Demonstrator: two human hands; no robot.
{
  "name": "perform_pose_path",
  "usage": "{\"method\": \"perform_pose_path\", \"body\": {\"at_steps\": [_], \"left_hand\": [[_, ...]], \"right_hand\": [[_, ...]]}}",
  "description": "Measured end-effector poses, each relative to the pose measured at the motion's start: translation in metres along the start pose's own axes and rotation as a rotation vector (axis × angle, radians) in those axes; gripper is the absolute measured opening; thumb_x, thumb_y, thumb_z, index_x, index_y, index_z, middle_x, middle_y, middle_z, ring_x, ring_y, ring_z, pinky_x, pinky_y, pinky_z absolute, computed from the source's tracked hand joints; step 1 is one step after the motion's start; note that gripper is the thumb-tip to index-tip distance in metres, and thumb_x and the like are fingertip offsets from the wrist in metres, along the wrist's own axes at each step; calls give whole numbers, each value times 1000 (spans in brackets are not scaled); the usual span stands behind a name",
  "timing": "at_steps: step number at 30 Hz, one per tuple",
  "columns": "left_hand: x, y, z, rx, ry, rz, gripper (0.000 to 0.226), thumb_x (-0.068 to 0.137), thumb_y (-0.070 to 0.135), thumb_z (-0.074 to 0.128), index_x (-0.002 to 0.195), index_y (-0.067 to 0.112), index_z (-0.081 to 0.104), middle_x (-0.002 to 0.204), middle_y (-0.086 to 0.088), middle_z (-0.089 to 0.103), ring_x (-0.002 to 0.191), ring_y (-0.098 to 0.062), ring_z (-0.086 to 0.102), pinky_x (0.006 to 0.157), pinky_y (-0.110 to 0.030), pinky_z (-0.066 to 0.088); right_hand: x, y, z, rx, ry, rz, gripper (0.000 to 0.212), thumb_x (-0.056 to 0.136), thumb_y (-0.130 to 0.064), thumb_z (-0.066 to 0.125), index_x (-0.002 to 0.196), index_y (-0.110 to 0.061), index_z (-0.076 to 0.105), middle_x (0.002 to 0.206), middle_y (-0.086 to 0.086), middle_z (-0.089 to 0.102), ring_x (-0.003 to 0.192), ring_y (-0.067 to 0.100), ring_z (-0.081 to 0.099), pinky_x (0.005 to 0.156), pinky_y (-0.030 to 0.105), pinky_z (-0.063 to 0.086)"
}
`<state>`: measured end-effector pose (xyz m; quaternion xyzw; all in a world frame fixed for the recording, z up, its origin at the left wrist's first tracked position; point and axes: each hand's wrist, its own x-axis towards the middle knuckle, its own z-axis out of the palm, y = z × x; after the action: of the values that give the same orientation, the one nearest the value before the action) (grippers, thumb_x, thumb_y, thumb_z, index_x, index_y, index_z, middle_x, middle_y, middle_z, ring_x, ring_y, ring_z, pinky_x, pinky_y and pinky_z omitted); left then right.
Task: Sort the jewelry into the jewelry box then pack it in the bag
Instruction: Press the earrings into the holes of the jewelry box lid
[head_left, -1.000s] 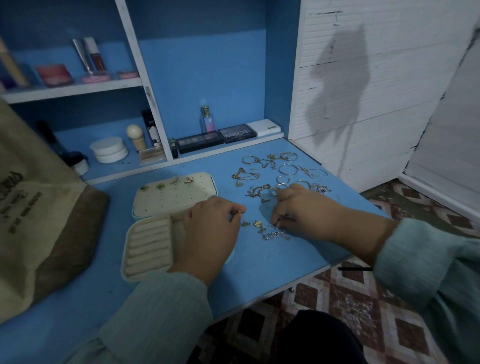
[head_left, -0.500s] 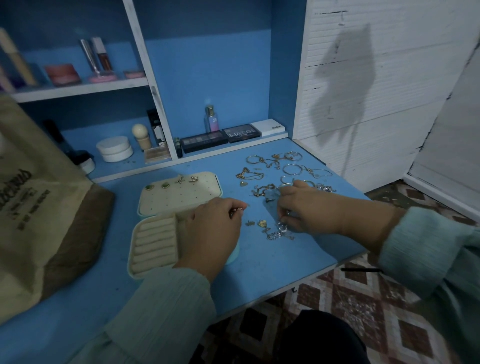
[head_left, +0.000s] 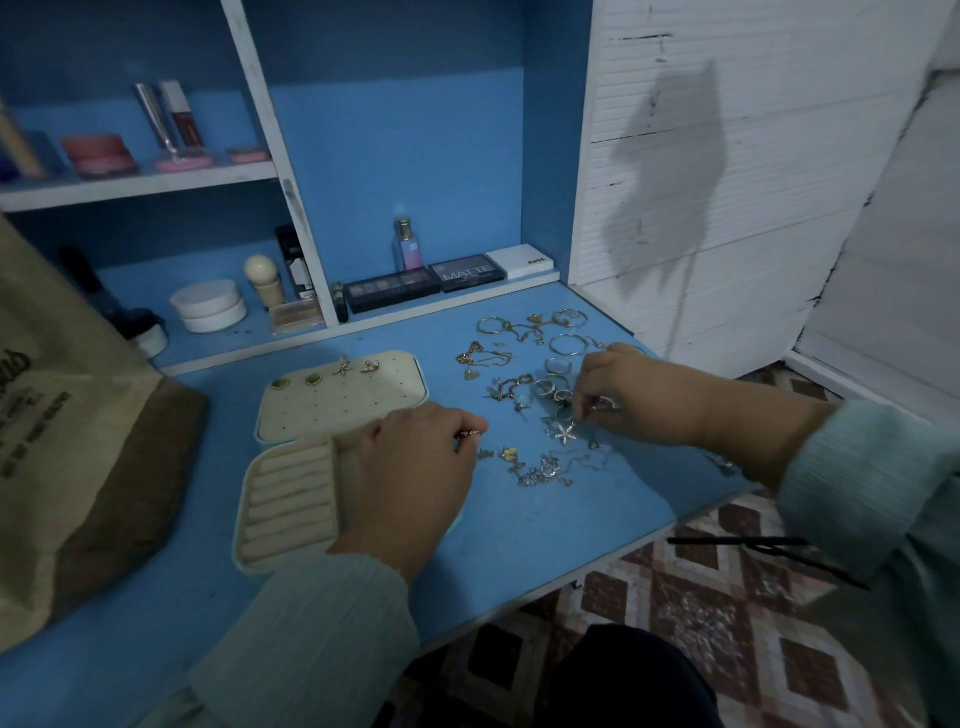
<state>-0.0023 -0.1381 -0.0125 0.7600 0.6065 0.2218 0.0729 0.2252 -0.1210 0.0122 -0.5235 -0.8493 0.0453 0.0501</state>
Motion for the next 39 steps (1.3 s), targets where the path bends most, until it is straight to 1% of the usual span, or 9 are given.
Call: {"method": "perform_pose_path", "body": {"at_steps": [3,7,10,14,17,27,31,34,39], "left_hand": [[-2,4,-2,66,-14,47,21,94,40,45,108,43,61,110,22,59,111,-5,47,106,-34,25],[-2,5,-3,54,-46,44,22,94,40,45,109,44,61,109,22,58,113,-5,46,108,-36,22],[-1,6,-3,33,-59,31,21,95,40,45,108,44,61,109,22,58,114,-5,44,109,-37,20],[-2,6,-4,30,-55,30,21,94,39,45,107,43,61,109,21,58,114,-6,45,109,-37,21],[-1,5,-3,18,-53,31,20,94,39,46,107,43,61,108,21,59,114,-5,45,109,-38,21],[-1,4,-3,-61,-22,12,19,92,40,50,106,43,63,106,22,61,112,-3,45,109,-36,22],[0,4,-5,-156,-8,-2,16,90,39,55,101,40,66,85,26,58,96,1,49,102,-33,31],[6,1,-4,-276,-49,-60,14,88,36,59,98,37,68,72,30,52,79,-1,51,97,-38,42],[15,-6,-10,-518,-118,-146,8,86,29,63,85,37,65,89,23,63,90,1,58,87,-23,45]], "right_hand": [[-8,3,-3,58,19,23,14,86,-12,60,99,-15,67,90,-5,51,92,13,48,86,16,30],[-8,2,4,66,7,31,24,87,-15,61,110,-16,66,94,-4,52,91,12,45,90,23,36],[-5,-3,9,71,11,39,22,87,-19,61,107,-21,69,98,-5,53,100,14,44,93,30,38],[3,-7,7,44,63,34,15,86,-22,61,97,-21,71,93,-7,50,100,15,44,92,34,40],[10,-12,7,36,88,34,16,86,-25,61,99,-23,71,96,-5,53,101,16,44,91,37,42],[24,-26,14,-82,1,87,17,87,-28,58,99,-23,69,104,-4,52,105,16,39,82,31,44],[26,-28,13,-106,-58,75,16,87,-27,57,98,-21,67,106,-4,51,106,16,39,86,34,45],[30,-29,7,-103,-58,60,18,90,-24,52,98,-16,65,105,-1,49,103,17,38,88,34,43],[50,-33,-5,64,2,54,12,93,-16,49,95,-15,61,96,-6,43,94,9,34,83,18,27]]}}
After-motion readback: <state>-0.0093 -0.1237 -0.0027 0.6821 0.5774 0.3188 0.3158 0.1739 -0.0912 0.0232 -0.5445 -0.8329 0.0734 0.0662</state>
